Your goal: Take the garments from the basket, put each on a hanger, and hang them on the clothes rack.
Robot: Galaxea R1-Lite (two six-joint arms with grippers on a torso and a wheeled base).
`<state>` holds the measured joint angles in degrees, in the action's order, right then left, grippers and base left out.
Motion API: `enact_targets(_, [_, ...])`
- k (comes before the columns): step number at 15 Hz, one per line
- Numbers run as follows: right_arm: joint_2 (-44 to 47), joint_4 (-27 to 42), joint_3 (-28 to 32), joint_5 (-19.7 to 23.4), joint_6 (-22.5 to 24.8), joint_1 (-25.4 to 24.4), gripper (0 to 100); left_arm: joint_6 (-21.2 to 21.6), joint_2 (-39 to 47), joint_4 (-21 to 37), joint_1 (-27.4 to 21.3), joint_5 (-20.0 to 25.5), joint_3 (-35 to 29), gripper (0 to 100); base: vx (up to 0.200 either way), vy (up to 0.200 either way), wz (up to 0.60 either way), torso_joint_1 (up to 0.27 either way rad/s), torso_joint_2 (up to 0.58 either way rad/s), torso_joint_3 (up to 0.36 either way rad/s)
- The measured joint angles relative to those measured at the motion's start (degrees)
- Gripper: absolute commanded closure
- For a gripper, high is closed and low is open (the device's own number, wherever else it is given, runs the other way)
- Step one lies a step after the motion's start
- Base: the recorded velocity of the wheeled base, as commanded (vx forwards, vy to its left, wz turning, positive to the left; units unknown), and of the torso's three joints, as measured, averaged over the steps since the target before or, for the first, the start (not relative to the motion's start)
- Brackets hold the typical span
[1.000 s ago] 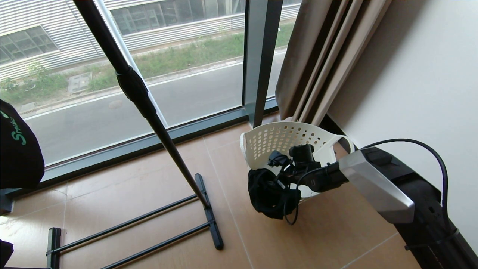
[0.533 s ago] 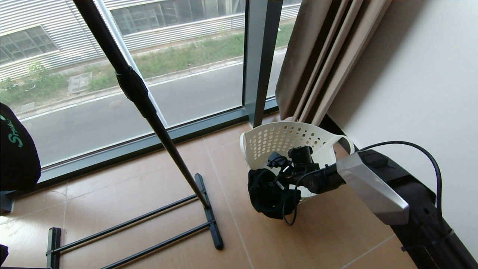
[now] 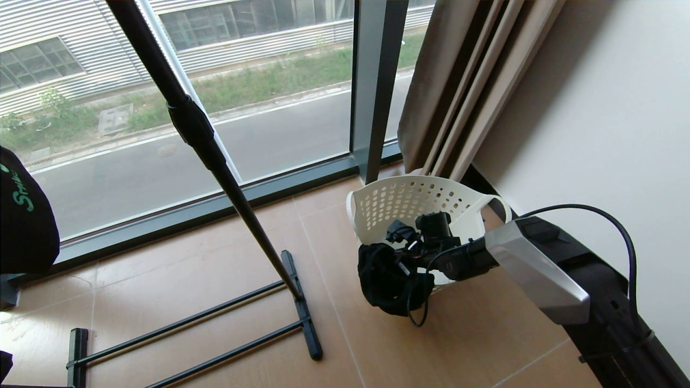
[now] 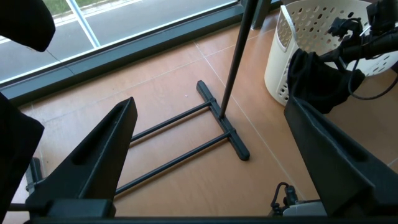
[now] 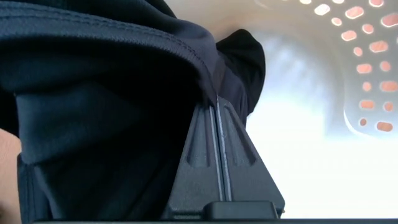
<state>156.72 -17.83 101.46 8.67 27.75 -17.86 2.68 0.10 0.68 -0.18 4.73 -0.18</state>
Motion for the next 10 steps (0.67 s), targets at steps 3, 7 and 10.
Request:
enact_targets(3, [-1.0,0.0,-1.1,0.3,0.0,0.1,100,0.0,0.0,0.0,0.0,0.0,0.0,0,0.000,0.000,0.00,0.000,0.00,0.000])
enact_targets(7, [-5.7,-3.5,-6.8,2.9,0.0,0.2,100,0.3,0.0,0.0,0.0,0.0,0.0,0,0.000,0.000,0.00,0.000,0.00,0.000])
enact_targets(10, [-9.0,-8.4,-12.2,3.1,0.0,0.0,100,0.6,0.0,0.0,0.0,0.1,0.0,0,0.000,0.000,0.00,0.000,0.00,0.000])
